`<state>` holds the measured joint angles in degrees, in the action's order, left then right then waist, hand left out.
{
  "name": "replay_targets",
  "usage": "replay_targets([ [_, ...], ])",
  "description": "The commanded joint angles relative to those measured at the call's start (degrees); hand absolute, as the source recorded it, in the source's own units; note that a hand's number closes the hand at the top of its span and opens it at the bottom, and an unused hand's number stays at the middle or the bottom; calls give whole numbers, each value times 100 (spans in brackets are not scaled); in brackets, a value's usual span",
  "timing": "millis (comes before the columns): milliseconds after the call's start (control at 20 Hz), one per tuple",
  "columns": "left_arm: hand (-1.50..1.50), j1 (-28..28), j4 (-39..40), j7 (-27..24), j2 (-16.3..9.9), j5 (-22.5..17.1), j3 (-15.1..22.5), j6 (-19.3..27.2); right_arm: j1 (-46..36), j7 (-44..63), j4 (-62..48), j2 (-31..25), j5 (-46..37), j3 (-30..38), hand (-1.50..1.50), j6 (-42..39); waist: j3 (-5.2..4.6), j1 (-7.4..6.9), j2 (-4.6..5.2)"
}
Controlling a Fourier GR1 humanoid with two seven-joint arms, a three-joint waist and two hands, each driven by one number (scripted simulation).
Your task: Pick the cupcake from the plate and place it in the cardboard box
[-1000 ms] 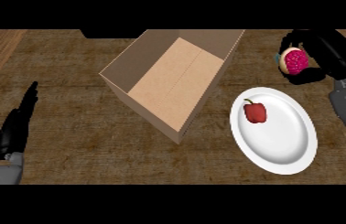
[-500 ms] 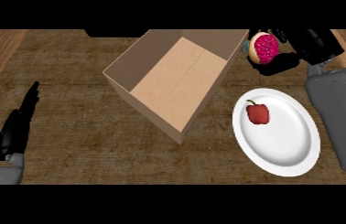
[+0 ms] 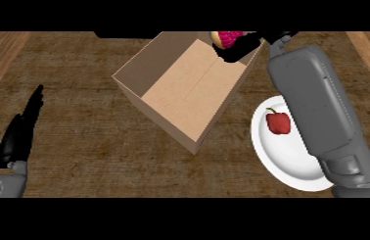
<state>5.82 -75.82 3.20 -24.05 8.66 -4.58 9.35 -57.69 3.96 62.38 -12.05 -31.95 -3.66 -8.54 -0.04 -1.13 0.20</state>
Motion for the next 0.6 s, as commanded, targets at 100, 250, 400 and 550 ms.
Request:
replay_targets([
  [100,0,-141,-229,-62,216,203,155,121,-703,-162,-1601,758,-274,35,150,664,1,-96,33],
  [250,0,-138,-335,-21,26,19,-30,-154,-1277,-225,-2341,787,-221,314,150,722,2,-102,27],
  [400,0,21,-39,-78,241,221,140,15,-1653,-75,-3037,1180,-526,234,150,1299,-4,-208,82],
  [550,0,285,163,-66,128,166,23,-108,-1968,-258,-3702,984,-718,262,150,1412,-7,-226,118],
])
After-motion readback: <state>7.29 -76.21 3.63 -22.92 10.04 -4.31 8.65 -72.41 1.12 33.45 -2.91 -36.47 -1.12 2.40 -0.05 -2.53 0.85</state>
